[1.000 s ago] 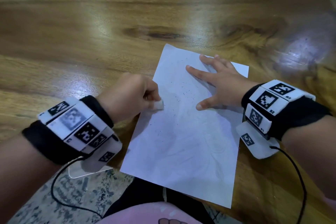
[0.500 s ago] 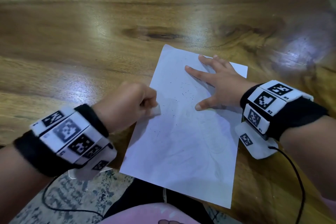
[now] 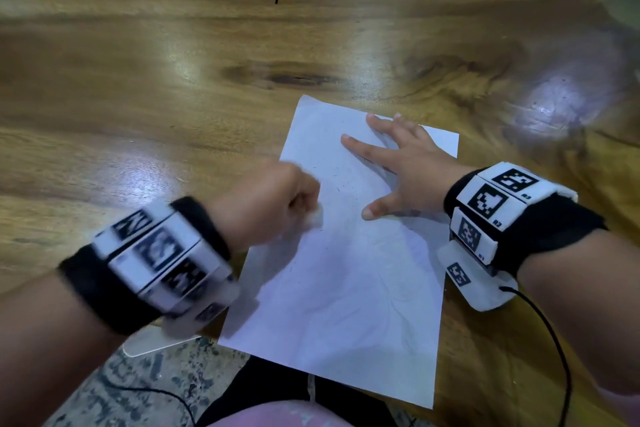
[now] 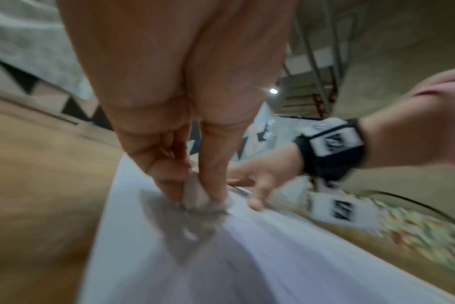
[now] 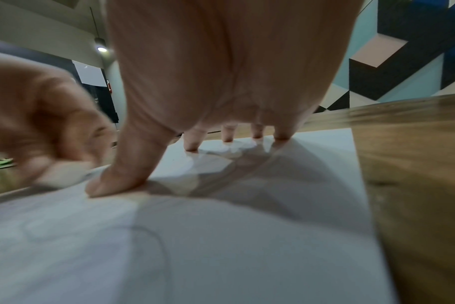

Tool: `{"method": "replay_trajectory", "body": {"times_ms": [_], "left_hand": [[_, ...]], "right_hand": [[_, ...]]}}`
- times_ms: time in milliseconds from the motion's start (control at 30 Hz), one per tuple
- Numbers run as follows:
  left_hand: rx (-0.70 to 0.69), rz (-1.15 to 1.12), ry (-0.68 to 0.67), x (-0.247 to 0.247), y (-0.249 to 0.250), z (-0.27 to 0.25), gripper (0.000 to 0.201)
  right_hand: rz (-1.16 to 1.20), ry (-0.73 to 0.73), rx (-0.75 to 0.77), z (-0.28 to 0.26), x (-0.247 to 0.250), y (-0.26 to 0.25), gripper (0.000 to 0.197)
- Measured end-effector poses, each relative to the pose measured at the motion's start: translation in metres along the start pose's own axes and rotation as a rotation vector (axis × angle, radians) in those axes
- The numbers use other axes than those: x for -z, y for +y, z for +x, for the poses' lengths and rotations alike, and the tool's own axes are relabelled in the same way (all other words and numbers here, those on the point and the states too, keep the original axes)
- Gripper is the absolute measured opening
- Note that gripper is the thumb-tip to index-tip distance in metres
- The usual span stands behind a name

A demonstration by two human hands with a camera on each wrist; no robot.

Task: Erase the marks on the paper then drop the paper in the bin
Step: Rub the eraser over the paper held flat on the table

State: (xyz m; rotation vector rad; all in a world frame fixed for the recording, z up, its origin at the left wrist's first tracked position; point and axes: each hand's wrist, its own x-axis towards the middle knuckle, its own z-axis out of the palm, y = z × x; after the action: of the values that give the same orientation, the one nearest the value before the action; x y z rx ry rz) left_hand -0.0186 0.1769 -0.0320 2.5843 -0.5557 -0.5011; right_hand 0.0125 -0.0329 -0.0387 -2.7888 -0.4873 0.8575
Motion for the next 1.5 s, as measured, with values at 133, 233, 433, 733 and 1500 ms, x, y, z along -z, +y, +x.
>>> {"method": "replay_trajectory", "body": {"times_ms": [133, 233, 433, 733, 1500], "left_hand": [[-0.033, 0.017, -0.15, -0.008, -0.002, -0.034, 0.024], [-0.04, 0.023, -0.127, -0.007, 0.0, -0.034, 0.021], [0.018, 0.042, -0.168, -0.007, 0.003, -0.038, 0.016], [0.067, -0.085, -0.112, 0.031, 0.031, 0.057, 0.015], [-0.146, 0.092, -0.278, 0.01, 0.051, 0.073, 0.014]], "right_hand": [[0.0, -0.007, 0.004, 0.0, 0.001, 0.001, 0.103], [-0.052, -0.008, 0.016, 0.0, -0.001, 0.002, 0.11], [-0.001, 0.008, -0.136, -0.022, -0.004, 0.023, 0.119], [-0.049, -0.004, -0.152, -0.032, -0.009, 0.024, 0.123], [-0.149, -0.018, -0.225, -0.032, -0.009, 0.024, 0.121]]}}
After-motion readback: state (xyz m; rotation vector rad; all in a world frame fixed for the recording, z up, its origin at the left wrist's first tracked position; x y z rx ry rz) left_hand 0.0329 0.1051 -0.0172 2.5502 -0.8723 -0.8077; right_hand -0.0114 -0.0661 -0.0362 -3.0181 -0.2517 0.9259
